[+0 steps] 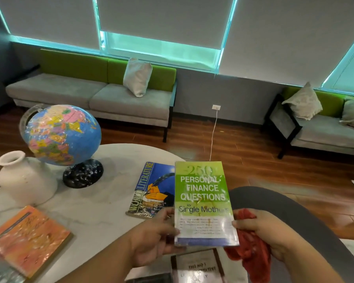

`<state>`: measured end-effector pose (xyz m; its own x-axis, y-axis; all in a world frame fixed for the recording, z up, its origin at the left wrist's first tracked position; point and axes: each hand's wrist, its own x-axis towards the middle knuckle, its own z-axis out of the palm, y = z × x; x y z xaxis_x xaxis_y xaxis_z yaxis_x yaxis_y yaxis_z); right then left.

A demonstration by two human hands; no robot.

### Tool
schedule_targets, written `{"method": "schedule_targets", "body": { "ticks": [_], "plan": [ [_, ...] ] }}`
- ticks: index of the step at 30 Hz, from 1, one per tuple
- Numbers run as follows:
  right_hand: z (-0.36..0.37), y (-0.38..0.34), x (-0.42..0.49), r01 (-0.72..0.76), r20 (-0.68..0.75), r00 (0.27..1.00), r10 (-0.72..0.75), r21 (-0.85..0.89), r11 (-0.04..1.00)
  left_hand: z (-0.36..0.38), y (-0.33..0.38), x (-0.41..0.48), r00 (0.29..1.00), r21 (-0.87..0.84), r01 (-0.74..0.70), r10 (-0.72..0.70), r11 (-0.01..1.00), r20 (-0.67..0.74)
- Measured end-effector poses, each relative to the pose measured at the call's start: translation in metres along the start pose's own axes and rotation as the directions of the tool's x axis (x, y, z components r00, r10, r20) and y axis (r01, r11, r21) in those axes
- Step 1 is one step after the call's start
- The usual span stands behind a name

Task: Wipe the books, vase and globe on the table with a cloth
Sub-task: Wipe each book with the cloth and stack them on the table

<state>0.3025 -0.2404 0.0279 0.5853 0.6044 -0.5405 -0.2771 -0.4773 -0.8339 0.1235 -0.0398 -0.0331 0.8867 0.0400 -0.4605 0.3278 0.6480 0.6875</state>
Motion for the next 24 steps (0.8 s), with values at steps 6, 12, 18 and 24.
{"method": "schedule_targets", "body": {
  "ticks": [6,12,18,24],
  "plan": [
    [0.064,-0.036,-0.008,0.151,0.261,0.96,-0.098,-0.194,0.969,-0.029,0.002,-0.098,0.992,-0.023,-0.094,0.096,0.995,0.081],
    [0.139,-0.037,0.008,0.147,0.225,0.971,-0.078,-0.306,0.941,-0.068,-0.022,-0.156,0.925,0.034,-0.213,0.213,0.976,-0.315],
    [0.207,-0.029,0.022,0.159,0.192,0.975,-0.111,-0.254,0.954,-0.11,-0.042,-0.169,0.831,0.018,-0.143,0.13,0.99,-0.541],
    [0.241,0.005,0.045,0.323,0.195,0.945,-0.261,-0.667,0.671,-0.14,-0.049,-0.162,0.707,0.143,0.025,0.084,0.989,-0.702]
  ]
}}
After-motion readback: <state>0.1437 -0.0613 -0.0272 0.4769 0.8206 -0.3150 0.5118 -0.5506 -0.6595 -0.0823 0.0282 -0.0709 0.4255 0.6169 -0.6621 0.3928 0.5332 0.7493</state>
